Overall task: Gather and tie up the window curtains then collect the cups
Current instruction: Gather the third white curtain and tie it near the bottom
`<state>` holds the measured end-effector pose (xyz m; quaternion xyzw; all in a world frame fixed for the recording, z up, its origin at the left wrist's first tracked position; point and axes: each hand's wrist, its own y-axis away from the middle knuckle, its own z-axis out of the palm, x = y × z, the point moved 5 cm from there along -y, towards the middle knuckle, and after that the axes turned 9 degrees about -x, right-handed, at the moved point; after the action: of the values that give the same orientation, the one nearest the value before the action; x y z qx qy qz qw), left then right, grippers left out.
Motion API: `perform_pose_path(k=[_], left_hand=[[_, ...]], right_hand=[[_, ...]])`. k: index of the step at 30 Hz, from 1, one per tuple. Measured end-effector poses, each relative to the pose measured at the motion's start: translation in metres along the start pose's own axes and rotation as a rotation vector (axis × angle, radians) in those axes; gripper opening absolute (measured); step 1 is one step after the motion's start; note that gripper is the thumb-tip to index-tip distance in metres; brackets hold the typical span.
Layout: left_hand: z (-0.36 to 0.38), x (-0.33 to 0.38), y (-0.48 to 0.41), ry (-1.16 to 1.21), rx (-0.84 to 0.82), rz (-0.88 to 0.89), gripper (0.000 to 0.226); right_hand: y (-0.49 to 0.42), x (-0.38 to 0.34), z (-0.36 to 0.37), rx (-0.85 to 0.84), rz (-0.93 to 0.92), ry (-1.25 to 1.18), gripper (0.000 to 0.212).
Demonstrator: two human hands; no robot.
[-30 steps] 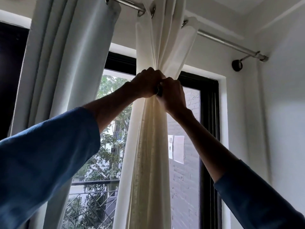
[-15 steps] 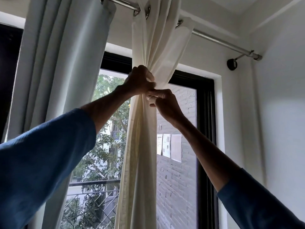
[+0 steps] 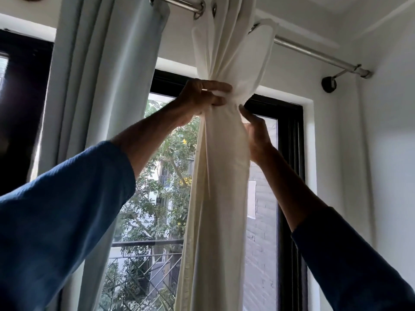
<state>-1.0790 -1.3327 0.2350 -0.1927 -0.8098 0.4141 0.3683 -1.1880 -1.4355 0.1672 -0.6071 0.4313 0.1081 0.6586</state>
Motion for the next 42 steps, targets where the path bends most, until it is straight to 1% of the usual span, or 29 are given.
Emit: perform_pose_path(k=[1, 2, 4, 6, 8, 9, 11, 13, 14, 16, 19, 21, 24, 26, 27, 28, 29, 31, 33, 35, 36, 38, 40, 41, 42], left_hand=[[-0.001, 0.0, 0.001, 0.054, -0.016, -0.019, 0.034], [-0.001, 0.0, 0.001, 0.088, -0.026, -0.031, 0.034], [-0.003, -0.003, 0.004, 0.132, -0.039, -0.041, 0.034], [-0.005, -0.007, 0.006, 0.17, -0.041, -0.051, 0.032], [-0.006, -0.01, 0.006, 0.222, -0.048, -0.057, 0.032], [-0.005, -0.011, 0.005, 0.26, -0.06, -0.054, 0.033], [-0.002, -0.014, 0.001, 0.328, -0.083, -0.04, 0.036], [0.0, -0.017, -0.001, 0.375, -0.088, -0.033, 0.038], [-0.001, -0.02, -0.001, 0.386, -0.081, -0.035, 0.039], [-0.005, -0.024, 0.001, 0.374, -0.055, -0.043, 0.041], [-0.008, -0.026, 0.003, 0.353, -0.049, -0.06, 0.042], [-0.004, -0.023, 0.003, 0.366, -0.064, -0.057, 0.042], [0.002, -0.024, 0.003, 0.358, -0.055, -0.047, 0.041], [0.0, -0.027, 0.007, 0.245, 0.011, -0.016, 0.039], [-0.003, -0.029, 0.011, 0.137, 0.056, 0.005, 0.038], [-0.005, -0.029, 0.016, 0.017, 0.09, 0.033, 0.038], [-0.007, -0.031, 0.023, -0.1, 0.113, 0.064, 0.041], [-0.003, -0.032, 0.039, -0.317, 0.169, 0.131, 0.058], [0.006, -0.036, 0.056, -0.474, 0.255, 0.193, 0.077], [0.02, -0.04, 0.076, -0.523, 0.355, 0.227, 0.092], [0.028, -0.045, 0.087, -0.515, 0.403, 0.215, 0.093], [0.044, -0.062, 0.107, -0.512, 0.444, 0.125, 0.083], [0.064, -0.089, 0.127, -0.565, 0.361, -0.043, 0.068], [0.076, -0.104, 0.14, -0.585, 0.313, -0.104, 0.059], [0.087, -0.118, 0.153, -0.586, 0.286, -0.125, 0.048]], right_hand=[[-0.004, -0.001, -0.001, -0.023, -0.038, -0.057, 0.033], [-0.006, 0.001, -0.001, -0.028, -0.05, -0.123, 0.033], [-0.007, 0.006, 0.007, -0.121, -0.049, -0.248, 0.042], [-0.005, 0.008, 0.014, -0.065, -0.089, -0.196, 0.035], [-0.008, 0.009, 0.014, -0.089, -0.1, -0.162, 0.032], [-0.008, 0.009, 0.017, -0.128, -0.103, -0.142, 0.032], [-0.012, 0.012, 0.016, -0.197, -0.06, -0.242, 0.031], [-0.013, 0.011, 0.016, -0.203, -0.073, -0.304, 0.03], [-0.015, 0.013, 0.015, -0.191, -0.067, -0.3, 0.034], [-0.016, 0.02, 0.009, -0.109, -0.011, -0.221, 0.044], [-0.016, 0.028, -0.002, -0.164, 0.029, -0.179, 0.035], [-0.016, 0.028, -0.002, -0.238, 0.025, -0.225, 0.033], [-0.017, 0.025, -0.002, -0.204, -0.002, -0.28, 0.033], [-0.015, 0.024, 0.001, -0.227, -0.004, -0.255, 0.037], [-0.012, 0.024, 0.001, -0.23, 0.009, -0.192, 0.04], [-0.007, 0.026, -0.002, -0.202, 0.031, -0.088, 0.043], [0.001, 0.027, -0.006, -0.127, 0.047, 0.038, 0.046], [0.02, 0.029, -0.013, 0.018, 0.039, 0.243, 0.046], [0.04, 0.036, -0.013, 0.08, 0.005, 0.32, 0.045], [0.06, 0.047, -0.012, 0.122, 0.005, 0.351, 0.051], [0.071, 0.057, -0.011, 0.15, 0.017, 0.362, 0.053], [0.094, 0.078, -0.009, 0.218, 0.038, 0.412, 0.055], [0.12, 0.103, -0.004, 0.298, 0.046, 0.47, 0.056], [0.134, 0.119, -0.001, 0.338, 0.044, 0.506, 0.056], [0.148, 0.133, 0.003, 0.373, 0.04, 0.554, 0.055]])
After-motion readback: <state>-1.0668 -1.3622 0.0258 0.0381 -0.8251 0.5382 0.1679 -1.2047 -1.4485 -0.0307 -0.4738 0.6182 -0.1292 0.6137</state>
